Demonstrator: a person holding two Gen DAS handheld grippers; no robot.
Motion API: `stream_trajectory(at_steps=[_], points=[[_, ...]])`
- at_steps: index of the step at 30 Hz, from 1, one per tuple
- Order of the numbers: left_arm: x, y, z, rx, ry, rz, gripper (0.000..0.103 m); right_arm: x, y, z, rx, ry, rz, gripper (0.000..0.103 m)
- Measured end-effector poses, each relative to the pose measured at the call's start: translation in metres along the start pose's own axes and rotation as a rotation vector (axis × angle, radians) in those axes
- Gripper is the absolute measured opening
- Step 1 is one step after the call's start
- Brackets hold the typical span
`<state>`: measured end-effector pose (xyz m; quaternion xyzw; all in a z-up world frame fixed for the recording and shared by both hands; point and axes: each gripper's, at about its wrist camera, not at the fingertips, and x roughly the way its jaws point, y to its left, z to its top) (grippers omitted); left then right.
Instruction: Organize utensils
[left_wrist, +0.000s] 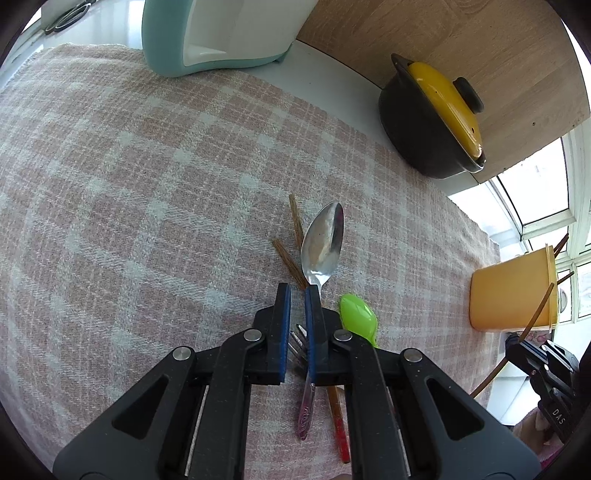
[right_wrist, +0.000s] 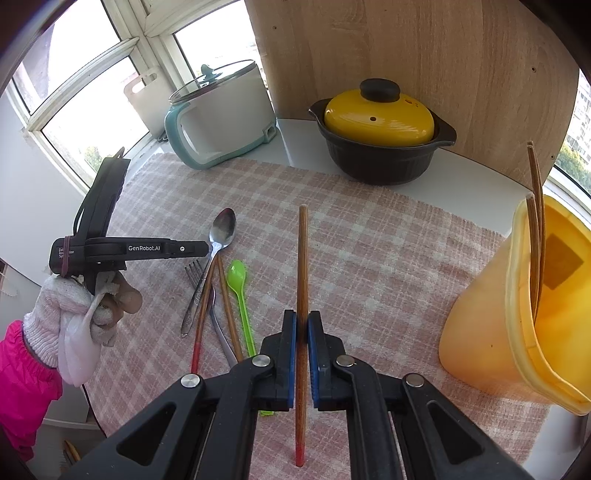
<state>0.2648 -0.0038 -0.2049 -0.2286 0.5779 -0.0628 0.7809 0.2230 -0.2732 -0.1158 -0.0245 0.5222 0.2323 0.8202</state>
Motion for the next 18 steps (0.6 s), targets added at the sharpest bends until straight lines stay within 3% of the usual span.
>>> stream_trajectory(at_steps=[1, 3, 5, 11, 18], points=[[0.001, 0.0, 0.0, -0.007, -0.003, 0.003, 0.008, 0.0, 0.0, 0.0, 0.0, 0.0, 0.0, 0.003], [0.001, -0.001, 0.001, -0.006, -0.01, 0.009, 0.024, 0.0, 0.0, 0.0, 0.0, 0.001, 0.001, 0.003], [0.002, -0.005, 0.002, 0.004, -0.016, 0.004, 0.028, 0.001, 0.0, 0.0, 0.001, 0.003, 0.001, 0.003], [0.009, -0.023, 0.005, 0.068, -0.04, 0.093, 0.028, 0.001, -0.001, 0.0, 0.002, 0.007, 0.002, 0.003], [0.014, -0.029, 0.018, 0.073, -0.065, 0.089, 0.028, 0.0, 0.0, -0.001, 0.001, 0.008, -0.001, 0.003]])
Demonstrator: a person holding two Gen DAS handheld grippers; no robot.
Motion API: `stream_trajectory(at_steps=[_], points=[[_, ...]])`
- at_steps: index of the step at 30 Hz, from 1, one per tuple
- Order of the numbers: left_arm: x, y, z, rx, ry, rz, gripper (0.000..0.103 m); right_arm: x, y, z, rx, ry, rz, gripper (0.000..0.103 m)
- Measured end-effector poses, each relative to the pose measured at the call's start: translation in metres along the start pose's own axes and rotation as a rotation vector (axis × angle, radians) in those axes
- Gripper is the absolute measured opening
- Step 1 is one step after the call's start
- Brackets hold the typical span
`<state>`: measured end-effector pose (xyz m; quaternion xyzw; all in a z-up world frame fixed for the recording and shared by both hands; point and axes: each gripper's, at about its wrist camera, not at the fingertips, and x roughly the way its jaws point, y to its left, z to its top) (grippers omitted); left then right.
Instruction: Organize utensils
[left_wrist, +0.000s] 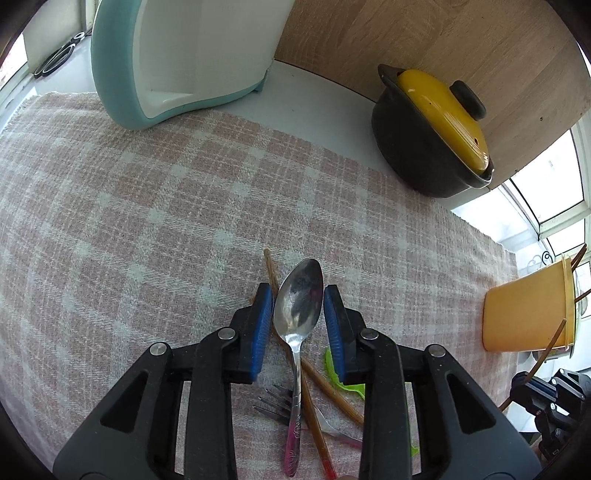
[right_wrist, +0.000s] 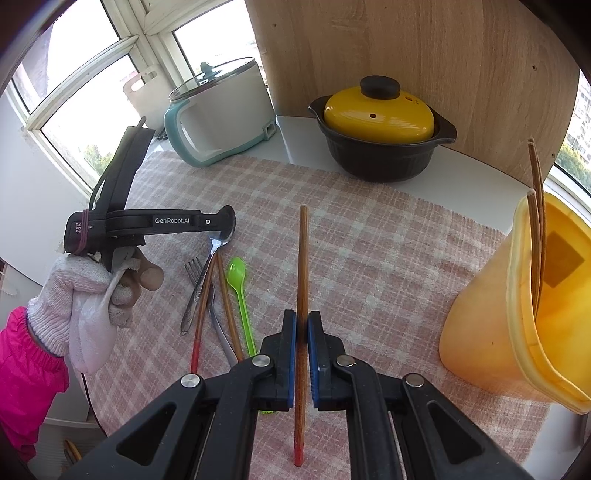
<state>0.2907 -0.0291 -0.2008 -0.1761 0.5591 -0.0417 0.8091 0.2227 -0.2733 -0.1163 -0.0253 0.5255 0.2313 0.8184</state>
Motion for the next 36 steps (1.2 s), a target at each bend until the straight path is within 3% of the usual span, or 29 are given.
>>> stream_trajectory(at_steps=[1, 5, 11, 17, 24, 36], points=[[0.001, 0.0, 0.001, -0.002, 0.0, -0.005, 0.028, 0.0, 0.0, 0.0, 0.001, -0.001, 0.0, 0.003], [0.004, 0.001, 0.002, -0.009, 0.002, -0.007, 0.008, -0.001, -0.001, 0.0, 0.002, -0.002, -0.004, 0.003], [0.003, 0.004, 0.002, -0.017, -0.007, -0.012, 0.001, -0.001, -0.002, 0.0, 0.003, -0.001, -0.006, 0.003], [-0.009, 0.012, -0.003, -0.036, -0.042, -0.031, 0.0, -0.001, -0.002, 0.001, 0.004, -0.001, -0.007, 0.003], [-0.036, 0.001, -0.014, 0.036, -0.133, -0.019, 0.0, -0.002, -0.002, 0.0, 0.011, -0.014, -0.013, 0.003], [-0.1, -0.024, -0.038, 0.098, -0.286, -0.063, 0.0, -0.02, 0.0, -0.001, 0.017, -0.076, -0.033, 0.003]])
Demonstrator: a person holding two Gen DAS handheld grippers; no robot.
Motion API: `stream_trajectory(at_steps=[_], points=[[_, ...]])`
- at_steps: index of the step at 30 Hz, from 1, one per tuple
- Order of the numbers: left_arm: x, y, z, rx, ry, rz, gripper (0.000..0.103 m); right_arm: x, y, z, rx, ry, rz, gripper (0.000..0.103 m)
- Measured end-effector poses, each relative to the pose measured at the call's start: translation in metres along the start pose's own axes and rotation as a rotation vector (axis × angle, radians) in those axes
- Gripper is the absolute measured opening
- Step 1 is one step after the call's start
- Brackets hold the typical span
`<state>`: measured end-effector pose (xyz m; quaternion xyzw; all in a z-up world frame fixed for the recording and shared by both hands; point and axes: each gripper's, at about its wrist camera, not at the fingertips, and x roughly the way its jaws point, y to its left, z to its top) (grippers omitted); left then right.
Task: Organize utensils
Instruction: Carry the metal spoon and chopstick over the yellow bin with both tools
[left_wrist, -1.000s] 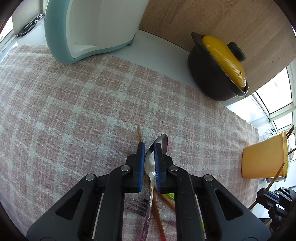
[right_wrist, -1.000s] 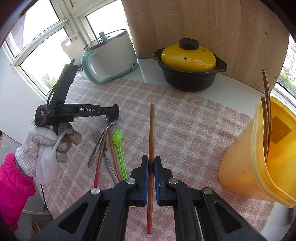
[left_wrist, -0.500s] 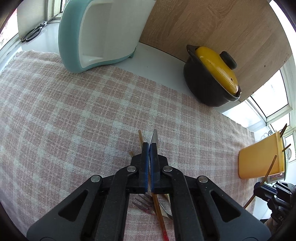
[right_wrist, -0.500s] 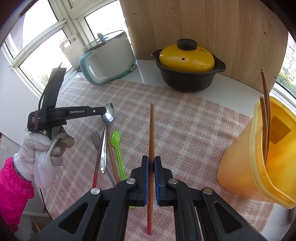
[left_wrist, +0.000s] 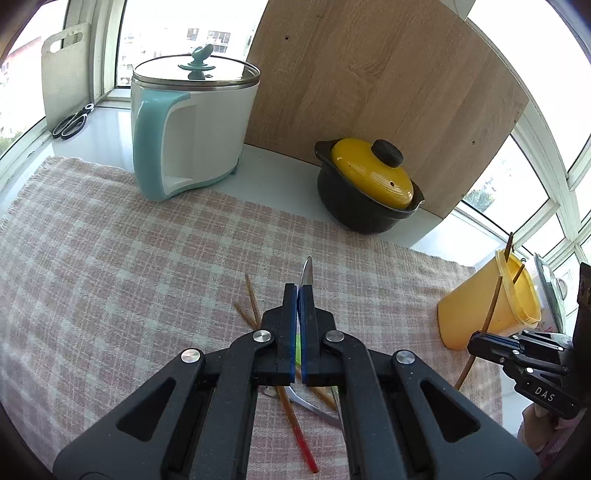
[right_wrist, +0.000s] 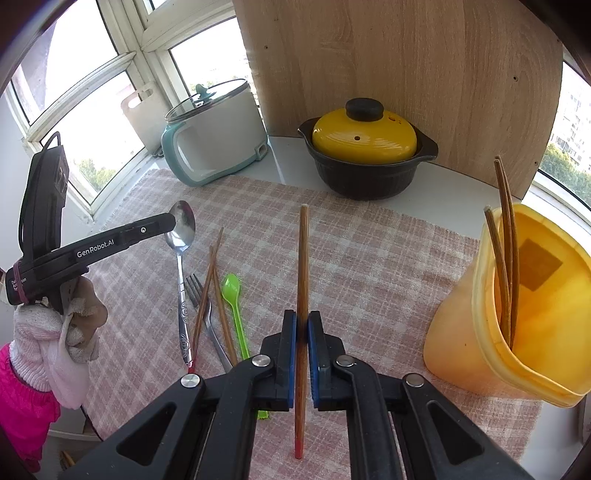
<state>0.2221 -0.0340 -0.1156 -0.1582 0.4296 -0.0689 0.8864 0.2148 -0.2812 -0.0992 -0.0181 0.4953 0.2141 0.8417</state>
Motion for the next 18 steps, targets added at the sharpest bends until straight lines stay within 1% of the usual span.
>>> stream_trajectory(at_steps=[5, 9, 18], points=[[-0.029, -0.02, 0.007, 0.039, -0.061, -0.03, 0.0, -0.017, -0.001, 0.002, 0.012, -0.043, -0.001, 0.003], [-0.048, -0.041, 0.018, 0.062, -0.108, -0.071, 0.0, -0.036, -0.002, 0.003, 0.017, -0.088, -0.011, 0.003], [-0.07, -0.098, 0.038, 0.126, -0.189, -0.159, 0.0, -0.085, -0.016, 0.007, 0.04, -0.168, -0.005, 0.003]])
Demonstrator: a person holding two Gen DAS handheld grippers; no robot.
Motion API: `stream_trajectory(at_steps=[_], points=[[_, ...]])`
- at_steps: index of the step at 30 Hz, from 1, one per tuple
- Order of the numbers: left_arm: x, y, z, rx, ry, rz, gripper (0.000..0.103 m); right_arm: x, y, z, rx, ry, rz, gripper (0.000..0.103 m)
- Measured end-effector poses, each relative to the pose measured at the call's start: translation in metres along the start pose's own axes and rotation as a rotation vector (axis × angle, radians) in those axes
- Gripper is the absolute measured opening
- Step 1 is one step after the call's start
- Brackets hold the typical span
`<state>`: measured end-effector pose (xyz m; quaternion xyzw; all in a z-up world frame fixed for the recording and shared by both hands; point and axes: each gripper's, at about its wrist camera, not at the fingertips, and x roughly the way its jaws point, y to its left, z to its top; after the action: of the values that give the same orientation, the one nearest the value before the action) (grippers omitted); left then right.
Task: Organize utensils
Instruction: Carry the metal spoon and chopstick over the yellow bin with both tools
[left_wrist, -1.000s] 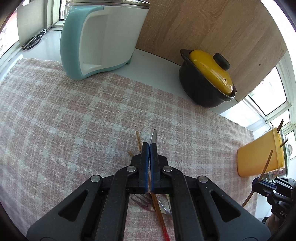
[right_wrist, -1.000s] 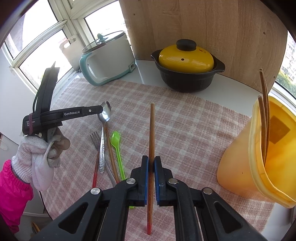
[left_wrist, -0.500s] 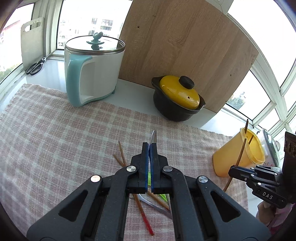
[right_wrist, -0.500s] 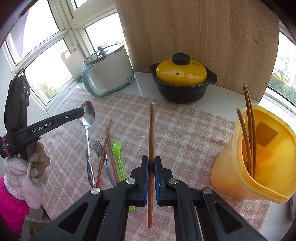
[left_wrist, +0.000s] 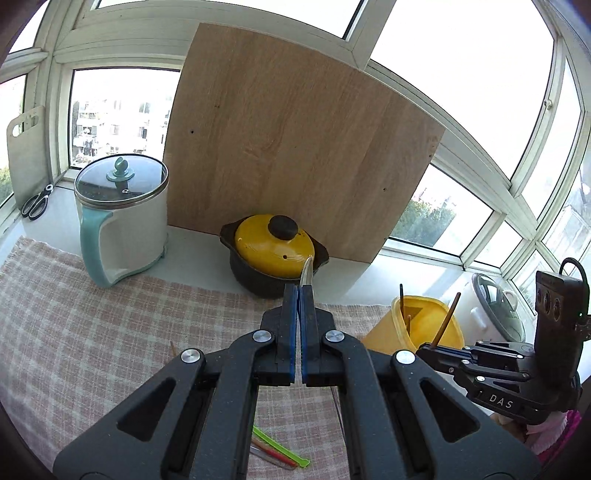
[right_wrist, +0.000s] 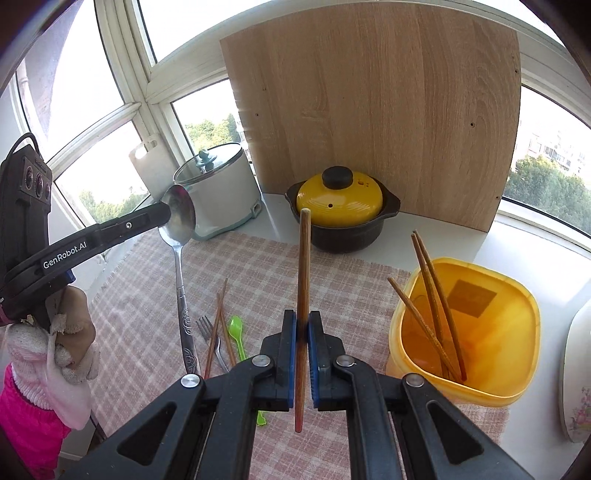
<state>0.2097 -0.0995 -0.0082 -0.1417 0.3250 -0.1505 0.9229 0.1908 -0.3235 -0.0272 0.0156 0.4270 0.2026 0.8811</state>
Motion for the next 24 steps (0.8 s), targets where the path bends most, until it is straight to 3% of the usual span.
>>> stream_trajectory(at_steps=[15, 24], points=[[0.037, -0.09, 0.029, 0.039, -0.075, -0.103, 0.0, -0.103, -0.071, 0.03, 0.043, -0.149, -0.065, 0.003], [0.08, -0.133, 0.03, 0.071, -0.093, -0.063, 0.0, -0.111, -0.109, 0.055, 0.033, -0.202, -0.148, 0.003]])
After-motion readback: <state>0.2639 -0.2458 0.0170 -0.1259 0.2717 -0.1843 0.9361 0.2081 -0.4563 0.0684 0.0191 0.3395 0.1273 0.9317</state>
